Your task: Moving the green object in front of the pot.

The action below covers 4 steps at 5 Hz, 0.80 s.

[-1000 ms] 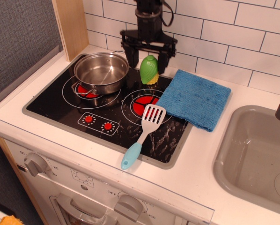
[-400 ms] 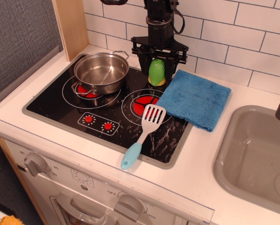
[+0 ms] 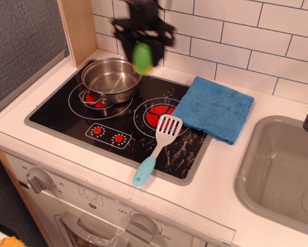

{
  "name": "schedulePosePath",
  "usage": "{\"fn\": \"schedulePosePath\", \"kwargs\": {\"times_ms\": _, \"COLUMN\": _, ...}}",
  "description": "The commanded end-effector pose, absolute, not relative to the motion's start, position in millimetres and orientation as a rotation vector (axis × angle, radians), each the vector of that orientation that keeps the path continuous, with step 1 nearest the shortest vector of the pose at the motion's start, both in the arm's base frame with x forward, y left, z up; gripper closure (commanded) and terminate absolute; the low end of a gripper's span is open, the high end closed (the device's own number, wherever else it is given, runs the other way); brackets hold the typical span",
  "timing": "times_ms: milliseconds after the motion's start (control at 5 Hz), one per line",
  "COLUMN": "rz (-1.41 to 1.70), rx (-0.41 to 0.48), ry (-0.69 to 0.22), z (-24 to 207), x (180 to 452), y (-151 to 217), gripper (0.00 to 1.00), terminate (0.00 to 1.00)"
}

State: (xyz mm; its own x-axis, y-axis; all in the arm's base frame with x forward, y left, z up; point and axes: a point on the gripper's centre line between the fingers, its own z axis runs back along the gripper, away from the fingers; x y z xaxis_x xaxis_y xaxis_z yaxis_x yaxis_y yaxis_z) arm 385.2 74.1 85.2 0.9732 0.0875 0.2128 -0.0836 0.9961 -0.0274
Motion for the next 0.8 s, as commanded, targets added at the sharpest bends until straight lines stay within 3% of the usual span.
{"fn": "schedulePosePath", "kwargs": {"times_ms": 0, "rz": 0.121, "rx": -0.018, "ry": -0.281, "z": 104, "x": 313, "y": 127, "gripper": 1.00, "terminate": 0.00}}
{"fn": "schedulePosePath", "kwargs": {"times_ms": 200, "rz": 0.174, "rx": 0.017, "ry": -0.202, "z": 77, "x": 289, "y": 155, "gripper": 1.00, "terminate": 0.00}}
{"fn": "schedulePosePath", "kwargs": {"times_ms": 600, "rz": 0.227, "rx": 0.031, "ry": -0.132, "z": 47, "x": 280, "y": 184, "gripper": 1.00, "terminate": 0.00}}
